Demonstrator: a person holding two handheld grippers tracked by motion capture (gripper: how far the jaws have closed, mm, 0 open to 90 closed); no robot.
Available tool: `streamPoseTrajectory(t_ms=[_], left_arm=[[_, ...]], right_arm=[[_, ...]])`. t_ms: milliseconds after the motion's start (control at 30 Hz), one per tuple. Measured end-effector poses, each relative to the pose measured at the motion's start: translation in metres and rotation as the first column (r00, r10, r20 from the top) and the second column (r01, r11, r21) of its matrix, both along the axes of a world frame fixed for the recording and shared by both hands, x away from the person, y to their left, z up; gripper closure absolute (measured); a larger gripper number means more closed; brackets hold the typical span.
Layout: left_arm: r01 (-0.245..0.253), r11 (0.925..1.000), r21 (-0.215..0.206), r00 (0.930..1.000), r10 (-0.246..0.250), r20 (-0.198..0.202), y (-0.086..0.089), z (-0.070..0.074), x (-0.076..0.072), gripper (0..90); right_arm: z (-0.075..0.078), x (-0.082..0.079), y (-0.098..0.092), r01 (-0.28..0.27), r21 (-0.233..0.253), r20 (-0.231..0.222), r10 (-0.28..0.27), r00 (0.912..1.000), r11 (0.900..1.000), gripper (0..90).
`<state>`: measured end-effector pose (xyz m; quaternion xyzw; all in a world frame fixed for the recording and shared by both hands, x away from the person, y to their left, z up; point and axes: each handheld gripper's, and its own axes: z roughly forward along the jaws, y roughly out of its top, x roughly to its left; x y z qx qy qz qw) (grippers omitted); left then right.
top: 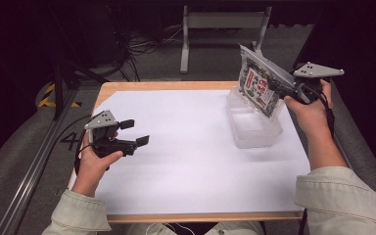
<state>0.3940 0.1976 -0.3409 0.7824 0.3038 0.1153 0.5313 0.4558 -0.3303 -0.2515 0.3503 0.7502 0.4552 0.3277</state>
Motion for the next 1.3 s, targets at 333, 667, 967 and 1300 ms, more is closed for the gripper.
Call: streamPoseTrajectory(t_ms=[333,667,967,1300], left_arm=[[-0.003,1.0,-0.001,1.0,0.003,-0.008,0.0,-0.002,0.001,15.3],[-0.008,1.0,0.0,0.9999,0.008,-0.013,0.0,-0.002,0.001,15.3],[-0.004,1.0,0.004,0.9998,0.004,-0.017,0.0,-0.003,0.001,15.3],[-0.008,1.0,0.005,0.9999,0.008,-0.012,0.002,-0.004,0.002,15.3]], right_arm=[[-0.014,0.001,-0.003,-0.01,0.023,-0.033,0.011,0.9994,1.0,76.2],[-0.025,0.0,-0.011,-0.017,0.068,-0.046,0.021,0.9987,0.998,76.2],[-0.033,-0.002,-0.013,-0.026,0.069,-0.06,0.031,0.9977,0.997,76.2],[-0.044,0.005,-0.01,-0.031,0.06,-0.101,0.037,0.9942,0.998,76.1]])
